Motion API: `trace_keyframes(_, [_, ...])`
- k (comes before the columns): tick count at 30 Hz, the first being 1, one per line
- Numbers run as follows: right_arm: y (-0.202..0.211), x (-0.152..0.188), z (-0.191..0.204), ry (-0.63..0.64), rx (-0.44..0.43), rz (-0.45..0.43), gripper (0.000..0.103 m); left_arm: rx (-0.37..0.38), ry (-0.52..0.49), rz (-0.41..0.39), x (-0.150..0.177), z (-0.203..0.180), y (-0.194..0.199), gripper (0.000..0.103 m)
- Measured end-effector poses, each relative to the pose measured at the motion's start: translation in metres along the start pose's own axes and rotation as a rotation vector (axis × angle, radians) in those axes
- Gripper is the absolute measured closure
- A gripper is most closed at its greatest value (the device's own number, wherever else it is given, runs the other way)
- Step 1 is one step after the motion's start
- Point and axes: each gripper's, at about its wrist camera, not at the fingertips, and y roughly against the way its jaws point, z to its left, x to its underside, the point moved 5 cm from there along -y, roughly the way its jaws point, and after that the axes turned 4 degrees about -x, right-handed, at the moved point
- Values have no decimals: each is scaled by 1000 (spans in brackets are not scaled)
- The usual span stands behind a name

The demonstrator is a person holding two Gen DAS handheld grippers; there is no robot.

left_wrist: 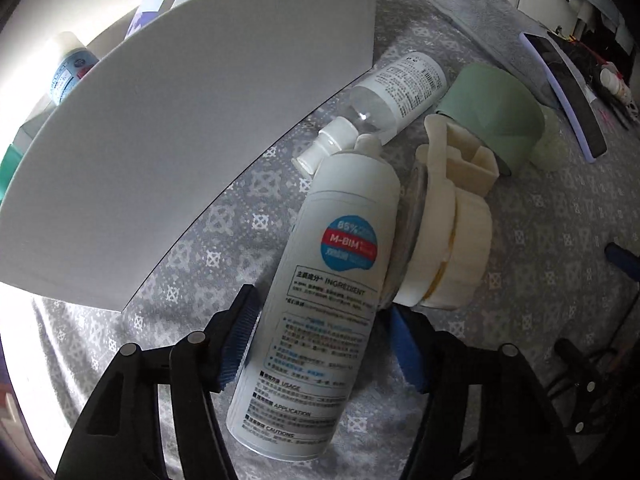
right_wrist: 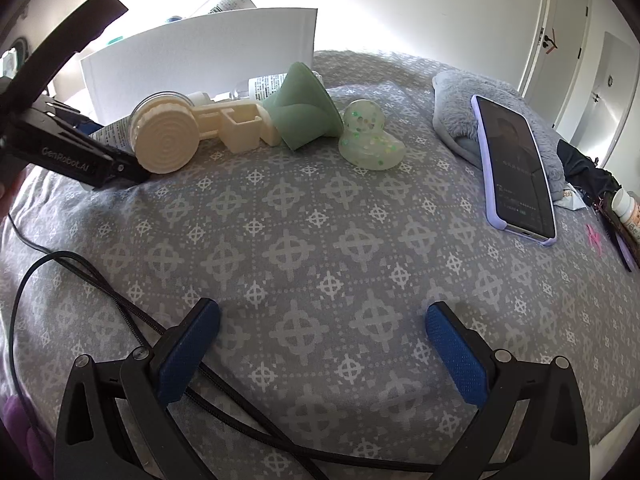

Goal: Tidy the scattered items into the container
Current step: 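Grasp the white spray bottle with red-blue label using the left gripper, then lower the white spray bottle into the box and open the left gripper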

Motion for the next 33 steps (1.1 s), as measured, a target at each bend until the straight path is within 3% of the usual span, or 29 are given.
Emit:
trace_keyframes(3, [-1, -1, -1, 0, -1, 0, 0, 34, 42, 3, 0, -1, 5, 59])
trace_keyframes(8, [-1, 0, 0, 1, 0, 0, 0, 138, 166, -24, 20, 9, 32, 60])
trace_keyframes(14, [-1, 0, 0, 1, 2, 1, 0, 254, 283, -178, 19, 29, 90, 60])
trace_keyframes(20, [0, 0, -1, 1, 0, 0, 0, 332, 335, -355, -34, 50, 135, 63])
trace_keyframes(23, [-1, 0, -2, 1, 0, 0, 0, 349, 407, -414, -62, 80, 147, 103])
trace_keyframes(25, [-1, 0, -1, 1, 1, 0, 0, 349, 471, -458, -84, 102, 148, 103])
trace_keyframes(27, [-1, 0, -2, 1, 0, 0, 0, 283, 501, -483, -104, 120, 143, 103])
trace_keyframes(29, [-1, 0, -2, 1, 1, 0, 0, 232, 537, -450, -115, 135, 128, 103])
trace_keyframes(31, [-1, 1, -2, 0, -1, -1, 0, 233, 548, -417, -117, 135, 113, 102])
trace_keyframes(33, [-1, 0, -3, 0, -1, -2, 0, 205, 496, -405, -111, 118, 106, 89])
